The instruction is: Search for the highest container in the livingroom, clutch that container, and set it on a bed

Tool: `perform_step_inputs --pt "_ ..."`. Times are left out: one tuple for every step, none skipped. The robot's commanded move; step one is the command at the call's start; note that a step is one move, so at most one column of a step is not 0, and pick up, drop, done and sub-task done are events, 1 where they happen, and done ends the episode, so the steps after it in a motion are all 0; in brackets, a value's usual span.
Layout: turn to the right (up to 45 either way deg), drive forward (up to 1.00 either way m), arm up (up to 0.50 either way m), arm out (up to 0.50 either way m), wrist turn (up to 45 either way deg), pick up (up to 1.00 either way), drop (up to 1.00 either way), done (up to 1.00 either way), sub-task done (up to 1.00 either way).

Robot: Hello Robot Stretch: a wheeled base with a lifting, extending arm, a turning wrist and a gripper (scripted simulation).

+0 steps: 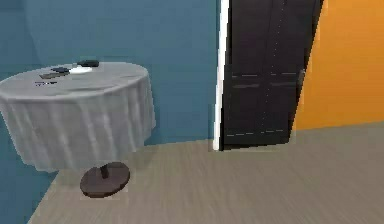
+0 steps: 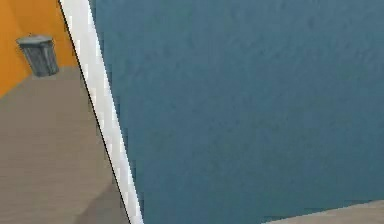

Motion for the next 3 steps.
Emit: perform_step_inputs --pt "0.0 1.00 0.00 0.00 0.0 0.00 0.00 0.00 0.00" --pt "0.0 0.20 0.00 0.00 0.0 0.00 0.00 0.00 0.00" --pt "-45.0 0.00 0.00 0.00 0.0 0.00 0.00 0.00 0.00"
